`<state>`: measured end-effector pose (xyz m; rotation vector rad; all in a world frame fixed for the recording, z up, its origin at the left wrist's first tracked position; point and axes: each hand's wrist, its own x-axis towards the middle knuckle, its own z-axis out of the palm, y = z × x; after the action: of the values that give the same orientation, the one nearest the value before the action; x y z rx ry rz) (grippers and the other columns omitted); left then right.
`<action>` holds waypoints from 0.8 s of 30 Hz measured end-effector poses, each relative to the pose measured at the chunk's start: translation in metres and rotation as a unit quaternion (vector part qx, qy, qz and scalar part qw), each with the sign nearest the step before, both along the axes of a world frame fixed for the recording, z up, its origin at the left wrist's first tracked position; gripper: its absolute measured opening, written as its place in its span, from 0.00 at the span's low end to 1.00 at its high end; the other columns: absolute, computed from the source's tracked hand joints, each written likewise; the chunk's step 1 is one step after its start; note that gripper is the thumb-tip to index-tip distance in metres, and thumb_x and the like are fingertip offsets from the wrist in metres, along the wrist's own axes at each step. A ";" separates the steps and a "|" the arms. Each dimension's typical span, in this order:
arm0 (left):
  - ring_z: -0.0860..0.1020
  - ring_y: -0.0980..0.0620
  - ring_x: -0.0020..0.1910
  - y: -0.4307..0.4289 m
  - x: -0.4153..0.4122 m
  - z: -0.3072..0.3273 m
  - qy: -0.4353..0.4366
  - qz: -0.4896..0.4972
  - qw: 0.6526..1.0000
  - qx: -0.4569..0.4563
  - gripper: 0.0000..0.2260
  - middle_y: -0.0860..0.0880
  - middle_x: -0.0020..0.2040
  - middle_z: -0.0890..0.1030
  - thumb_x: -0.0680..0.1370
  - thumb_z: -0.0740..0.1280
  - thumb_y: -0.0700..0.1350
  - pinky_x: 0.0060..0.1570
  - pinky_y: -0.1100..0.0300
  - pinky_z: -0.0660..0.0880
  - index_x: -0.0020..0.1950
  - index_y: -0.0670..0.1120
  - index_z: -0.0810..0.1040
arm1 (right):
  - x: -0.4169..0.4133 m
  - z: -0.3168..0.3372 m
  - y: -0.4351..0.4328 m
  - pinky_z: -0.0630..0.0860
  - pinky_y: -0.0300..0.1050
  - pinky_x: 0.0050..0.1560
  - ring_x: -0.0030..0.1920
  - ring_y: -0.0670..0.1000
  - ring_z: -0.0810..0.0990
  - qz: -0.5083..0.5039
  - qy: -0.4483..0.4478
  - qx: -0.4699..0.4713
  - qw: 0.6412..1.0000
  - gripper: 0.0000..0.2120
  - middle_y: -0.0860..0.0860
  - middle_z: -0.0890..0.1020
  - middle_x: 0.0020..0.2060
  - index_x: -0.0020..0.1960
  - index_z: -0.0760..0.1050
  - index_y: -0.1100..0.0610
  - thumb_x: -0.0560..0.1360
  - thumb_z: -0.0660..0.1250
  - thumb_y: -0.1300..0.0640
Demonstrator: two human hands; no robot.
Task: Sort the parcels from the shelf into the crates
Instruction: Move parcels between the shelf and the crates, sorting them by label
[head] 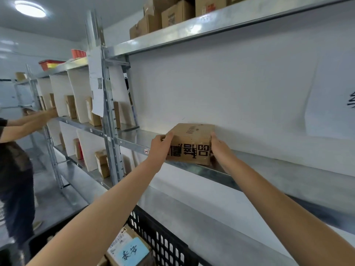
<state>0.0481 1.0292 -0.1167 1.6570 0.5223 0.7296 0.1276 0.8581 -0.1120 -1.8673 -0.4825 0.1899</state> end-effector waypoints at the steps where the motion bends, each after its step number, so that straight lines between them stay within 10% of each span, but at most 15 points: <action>1: 0.77 0.52 0.46 -0.001 -0.002 0.000 0.005 -0.004 1.000 -0.029 0.18 0.51 0.47 0.79 0.78 0.62 0.63 0.37 0.60 0.70 0.53 0.48 0.75 | -0.002 -0.002 -0.001 0.71 0.40 0.51 0.51 0.46 0.80 0.004 0.010 0.023 1.000 0.28 0.46 0.83 0.52 0.64 0.77 0.50 0.83 0.43 0.38; 8: 0.79 0.53 0.46 -0.015 -0.028 -0.005 -0.023 -0.016 0.999 -0.033 0.12 0.52 0.48 0.80 0.77 0.64 0.64 0.37 0.61 0.70 0.48 0.57 0.73 | -0.008 -0.012 -0.009 0.73 0.36 0.40 0.41 0.34 0.80 0.049 0.028 0.113 0.992 0.20 0.39 0.84 0.42 0.58 0.77 0.45 0.83 0.48 0.39; 13: 0.81 0.61 0.40 -0.019 -0.065 -0.008 -0.140 0.009 0.990 0.003 0.09 0.54 0.47 0.82 0.79 0.65 0.58 0.31 0.73 0.74 0.53 0.56 0.77 | -0.015 -0.008 -0.003 0.74 0.51 0.65 0.58 0.43 0.78 0.076 -0.014 0.170 0.982 0.14 0.42 0.81 0.55 0.57 0.73 0.40 0.81 0.52 0.38; 19: 0.82 0.59 0.45 -0.005 -0.117 -0.022 -0.180 0.042 0.983 -0.018 0.11 0.58 0.45 0.83 0.78 0.67 0.58 0.43 0.65 0.76 0.56 0.55 0.79 | -0.043 -0.021 0.023 0.81 0.41 0.49 0.52 0.39 0.82 0.202 0.015 0.174 0.964 0.15 0.35 0.82 0.49 0.66 0.66 0.39 0.82 0.50 0.39; 24: 0.82 0.58 0.56 0.006 -0.171 -0.056 -0.169 0.045 0.984 -0.021 0.21 0.60 0.55 0.83 0.71 0.73 0.61 0.54 0.60 0.78 0.61 0.57 0.80 | -0.063 -0.044 0.053 0.79 0.51 0.56 0.62 0.49 0.78 0.293 0.113 0.191 0.930 0.19 0.48 0.79 0.62 0.70 0.67 0.42 0.83 0.50 0.39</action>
<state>-0.1227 1.0354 -0.1728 1.4388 0.3686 1.0358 0.0641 0.9107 -0.1562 -1.2603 -0.8428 0.6548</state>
